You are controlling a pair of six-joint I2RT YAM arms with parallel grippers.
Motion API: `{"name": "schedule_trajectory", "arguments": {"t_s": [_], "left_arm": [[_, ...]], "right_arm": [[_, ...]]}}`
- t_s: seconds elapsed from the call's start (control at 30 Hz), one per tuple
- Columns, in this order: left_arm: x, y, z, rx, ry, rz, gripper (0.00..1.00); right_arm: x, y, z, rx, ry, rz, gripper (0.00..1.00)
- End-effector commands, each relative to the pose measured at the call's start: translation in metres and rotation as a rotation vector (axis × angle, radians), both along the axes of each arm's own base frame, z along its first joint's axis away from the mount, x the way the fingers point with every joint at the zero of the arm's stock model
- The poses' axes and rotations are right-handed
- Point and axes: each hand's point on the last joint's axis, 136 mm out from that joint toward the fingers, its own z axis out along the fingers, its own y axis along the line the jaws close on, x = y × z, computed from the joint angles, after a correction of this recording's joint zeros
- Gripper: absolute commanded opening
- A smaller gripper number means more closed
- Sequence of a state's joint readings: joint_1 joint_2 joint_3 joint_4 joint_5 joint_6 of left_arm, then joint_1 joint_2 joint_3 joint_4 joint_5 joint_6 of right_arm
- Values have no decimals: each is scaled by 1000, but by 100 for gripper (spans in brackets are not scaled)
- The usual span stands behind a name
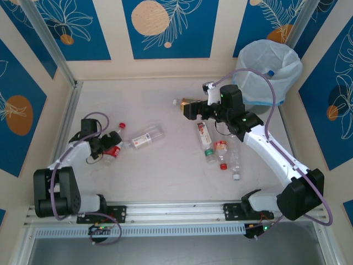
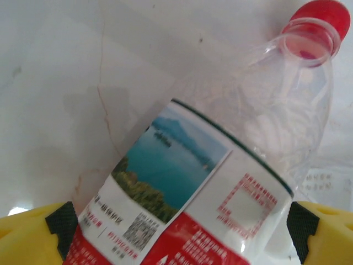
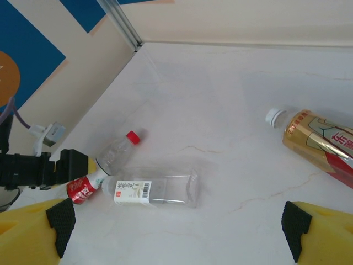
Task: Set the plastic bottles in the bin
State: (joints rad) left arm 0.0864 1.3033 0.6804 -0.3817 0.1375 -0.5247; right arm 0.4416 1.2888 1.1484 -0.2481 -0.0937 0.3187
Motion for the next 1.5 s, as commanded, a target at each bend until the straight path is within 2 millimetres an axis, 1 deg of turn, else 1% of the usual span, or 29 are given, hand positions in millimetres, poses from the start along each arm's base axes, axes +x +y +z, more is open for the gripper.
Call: {"name": "schedule_trajectory", "arguments": {"t_s": [0.0,0.13,0.17,0.3,0.37,0.47,0.53,0.6,0.63,0.7,0.83,0.9,1.07,1.17,1.23,1.3,1.4,1.47], "left_arm": [[-12,-20,2,-61,-14,-16,99],[-27,-38,-1,-87,7,-47,99],[-31,-45,1,-107,4,-75,99],[-45,-61,9,-91,6,-160,99],[-51,-69,6,-83,17,-201,99],[-63,-78,-5,16,83,-273,99],[-72,-74,-15,117,156,-298,99],[-80,-55,-24,230,258,-244,99],[-82,-50,-26,258,288,-221,99],[-81,-50,-29,246,304,-178,99],[-70,-69,-35,107,236,-104,99],[-65,-74,-36,84,224,-99,99],[-62,-65,-35,148,238,-102,99],[-63,-64,-37,156,240,-109,98],[-63,-57,-39,198,247,-104,97],[-62,-53,-39,226,249,-100,94],[-60,-52,-39,237,234,-120,88],[-57,-52,-38,250,225,-138,80]], "right_arm": [[1,-1,-12,-14,25,-22,99],[5,-1,-11,-6,24,-36,98],[6,0,-11,-6,24,-34,98],[9,1,-14,-8,28,-38,98],[12,1,-18,-7,36,-47,98],[16,3,-23,3,52,-54,98],[18,6,-23,9,56,-50,98],[19,7,-25,9,64,-48,98],[19,7,-24,8,63,-46,98],[19,7,-25,7,64,-46,98],[19,6,-29,-4,73,-52,98],[18,5,-31,-11,77,-53,98],[16,1,-33,-30,77,-63,98],[16,-1,-35,-36,78,-70,99],[16,-2,-35,-36,75,-72,98],[16,-2,-34,-38,72,-69,98],[16,-2,-33,-45,68,-68,98],[16,-2,-32,-46,67,-69,98]]}}
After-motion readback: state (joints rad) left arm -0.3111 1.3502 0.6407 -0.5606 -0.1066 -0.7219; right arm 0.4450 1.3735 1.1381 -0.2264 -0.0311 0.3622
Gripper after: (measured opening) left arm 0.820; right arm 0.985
